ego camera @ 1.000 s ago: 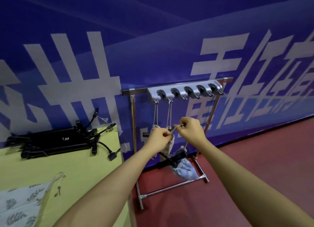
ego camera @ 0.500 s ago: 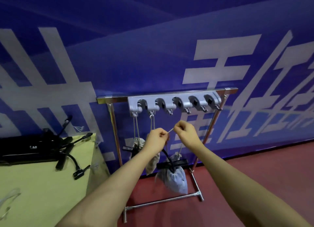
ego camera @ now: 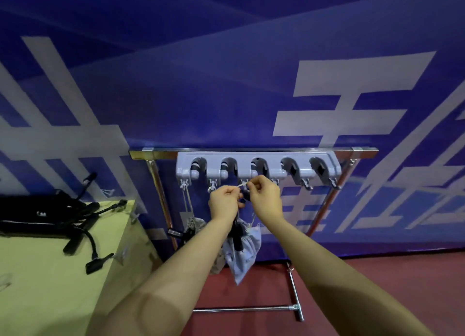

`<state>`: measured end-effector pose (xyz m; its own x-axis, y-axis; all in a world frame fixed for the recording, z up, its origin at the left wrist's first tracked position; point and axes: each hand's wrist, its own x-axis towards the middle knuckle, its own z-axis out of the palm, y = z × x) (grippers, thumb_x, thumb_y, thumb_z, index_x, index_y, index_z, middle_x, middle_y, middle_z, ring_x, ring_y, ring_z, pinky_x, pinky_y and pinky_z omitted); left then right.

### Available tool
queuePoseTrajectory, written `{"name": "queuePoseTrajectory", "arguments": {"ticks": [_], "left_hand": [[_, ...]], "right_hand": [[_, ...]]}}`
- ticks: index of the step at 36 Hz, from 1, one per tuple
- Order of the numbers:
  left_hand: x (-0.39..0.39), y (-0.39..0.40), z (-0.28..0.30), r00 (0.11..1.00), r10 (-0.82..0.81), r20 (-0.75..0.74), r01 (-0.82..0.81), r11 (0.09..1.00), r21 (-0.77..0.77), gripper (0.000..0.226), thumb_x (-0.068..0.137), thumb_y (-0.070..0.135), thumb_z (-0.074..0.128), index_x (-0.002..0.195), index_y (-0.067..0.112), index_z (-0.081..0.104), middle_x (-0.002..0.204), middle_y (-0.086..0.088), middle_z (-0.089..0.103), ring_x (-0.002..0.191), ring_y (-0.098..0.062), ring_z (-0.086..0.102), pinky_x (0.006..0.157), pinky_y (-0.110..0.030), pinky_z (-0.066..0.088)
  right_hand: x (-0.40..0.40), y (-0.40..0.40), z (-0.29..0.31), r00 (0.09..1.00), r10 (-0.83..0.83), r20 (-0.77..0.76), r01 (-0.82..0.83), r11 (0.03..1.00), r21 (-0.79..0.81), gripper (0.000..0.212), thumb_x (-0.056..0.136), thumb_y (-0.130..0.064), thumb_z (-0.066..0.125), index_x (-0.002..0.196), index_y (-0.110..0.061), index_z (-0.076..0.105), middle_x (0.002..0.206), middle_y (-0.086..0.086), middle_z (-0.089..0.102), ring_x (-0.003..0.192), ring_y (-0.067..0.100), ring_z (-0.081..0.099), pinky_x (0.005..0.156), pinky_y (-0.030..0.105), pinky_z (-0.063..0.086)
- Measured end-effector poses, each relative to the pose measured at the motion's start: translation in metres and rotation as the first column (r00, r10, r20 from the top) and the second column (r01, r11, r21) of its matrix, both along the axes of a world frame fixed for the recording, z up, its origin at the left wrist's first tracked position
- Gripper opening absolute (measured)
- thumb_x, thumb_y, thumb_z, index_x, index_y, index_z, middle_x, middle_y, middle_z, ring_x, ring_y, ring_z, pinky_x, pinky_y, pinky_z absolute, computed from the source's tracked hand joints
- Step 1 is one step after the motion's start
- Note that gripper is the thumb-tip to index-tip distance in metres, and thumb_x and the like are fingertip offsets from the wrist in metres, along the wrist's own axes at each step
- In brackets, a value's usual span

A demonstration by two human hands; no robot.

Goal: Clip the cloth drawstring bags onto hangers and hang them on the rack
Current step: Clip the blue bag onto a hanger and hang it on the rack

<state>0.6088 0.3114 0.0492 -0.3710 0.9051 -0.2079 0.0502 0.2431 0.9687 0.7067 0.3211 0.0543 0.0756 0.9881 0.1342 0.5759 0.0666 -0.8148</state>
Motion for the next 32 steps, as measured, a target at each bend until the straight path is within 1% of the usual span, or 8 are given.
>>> {"name": "queuePoseTrajectory", "arguments": {"ticks": [5, 9, 11, 14, 17, 22, 27, 32], "left_hand": [[-0.006, 0.01, -0.01, 0.987, -0.119, -0.108, 0.114, 0.992, -0.056, 0.027, 0.09, 0.005, 0.056, 0.065, 0.014, 0.061, 0.065, -0.004, 0.063, 0.04, -0.005, 0.054, 0.043, -0.016, 0.041], [-0.012, 0.011, -0.007, 0.966, -0.213, -0.145, 0.201, 0.975, -0.093, 0.016, 0.093, 0.006, 0.053, 0.081, 0.01, 0.063, 0.071, -0.001, 0.061, 0.056, -0.012, 0.055, 0.04, -0.013, 0.041], [-0.013, 0.01, -0.007, 0.963, -0.233, -0.138, 0.217, 0.969, -0.118, 0.018, 0.095, 0.009, 0.049, 0.08, 0.013, 0.06, 0.077, -0.003, 0.061, 0.058, -0.012, 0.056, 0.047, -0.019, 0.044], [-0.019, 0.003, -0.007, 0.967, -0.224, -0.12, 0.208, 0.969, -0.136, 0.025, 0.095, 0.011, 0.048, 0.073, 0.019, 0.057, 0.084, -0.007, 0.062, 0.058, -0.013, 0.056, 0.051, -0.025, 0.042], [-0.031, -0.01, -0.007, 0.958, -0.234, -0.167, 0.213, 0.968, -0.134, 0.018, 0.094, 0.01, 0.048, 0.08, 0.013, 0.059, 0.084, -0.009, 0.063, 0.058, -0.014, 0.055, 0.052, -0.024, 0.042], [-0.061, -0.033, -0.005, 0.952, -0.236, -0.196, 0.216, 0.969, -0.116, 0.015, 0.095, 0.008, 0.046, 0.088, 0.008, 0.059, 0.08, -0.009, 0.062, 0.062, -0.017, 0.055, 0.046, -0.015, 0.043], [-0.111, -0.057, -0.005, 0.942, -0.228, -0.246, 0.208, 0.972, -0.106, 0.016, 0.095, 0.013, 0.05, 0.09, 0.005, 0.063, 0.076, -0.007, 0.065, 0.062, -0.02, 0.059, 0.062, -0.032, 0.053], [-0.173, -0.084, -0.009, 0.936, -0.188, -0.297, 0.172, 0.982, -0.077, 0.027, 0.092, 0.007, 0.052, 0.07, 0.021, 0.057, 0.067, -0.001, 0.062, 0.069, -0.026, 0.064, 0.068, -0.034, 0.056]], "right_hand": [[0.007, 0.003, -0.019, 0.998, 0.004, 0.07, 0.001, 0.997, -0.072, 0.018, 0.097, -0.025, 0.051, 0.091, -0.011, 0.059, 0.073, -0.001, 0.057, 0.067, 0.019, 0.053, 0.056, 0.034, 0.039], [0.01, 0.0, -0.027, 0.998, 0.031, 0.059, -0.024, 0.993, -0.116, 0.018, 0.098, -0.022, 0.05, 0.094, -0.008, 0.06, 0.079, 0.004, 0.061, 0.071, 0.022, 0.056, 0.065, 0.042, 0.049], [0.011, -0.002, -0.03, 0.997, 0.013, 0.072, -0.003, 0.99, -0.141, 0.017, 0.098, -0.018, 0.047, 0.093, -0.008, 0.06, 0.084, 0.008, 0.063, 0.071, 0.024, 0.056, 0.062, 0.039, 0.046], [0.008, -0.008, -0.034, 0.995, -0.033, 0.09, 0.049, 0.981, -0.19, 0.016, 0.096, -0.018, 0.046, 0.089, -0.012, 0.058, 0.083, 0.006, 0.061, 0.07, 0.024, 0.053, 0.057, 0.033, 0.038], [0.002, -0.018, -0.031, 0.995, -0.006, 0.101, 0.026, 0.98, -0.198, 0.016, 0.095, -0.025, 0.052, 0.089, -0.012, 0.058, 0.079, 0.001, 0.059, 0.074, 0.023, 0.054, 0.06, 0.032, 0.038], [-0.019, -0.039, -0.024, 0.99, 0.07, 0.125, -0.044, 0.979, -0.199, 0.019, 0.094, -0.031, 0.055, 0.085, -0.014, 0.055, 0.07, 0.0, 0.055, 0.072, 0.021, 0.053, 0.059, 0.031, 0.036], [-0.055, -0.059, -0.026, 0.98, 0.164, 0.116, -0.137, 0.967, -0.214, 0.019, 0.095, -0.03, 0.055, 0.082, -0.015, 0.055, 0.065, -0.004, 0.051, 0.068, 0.02, 0.052, 0.06, 0.034, 0.04], [-0.106, -0.078, -0.033, 0.965, 0.236, 0.113, -0.209, 0.955, -0.208, 0.021, 0.095, -0.027, 0.054, 0.077, -0.017, 0.053, 0.059, -0.006, 0.047, 0.058, 0.013, 0.046, 0.06, 0.031, 0.036]]}}
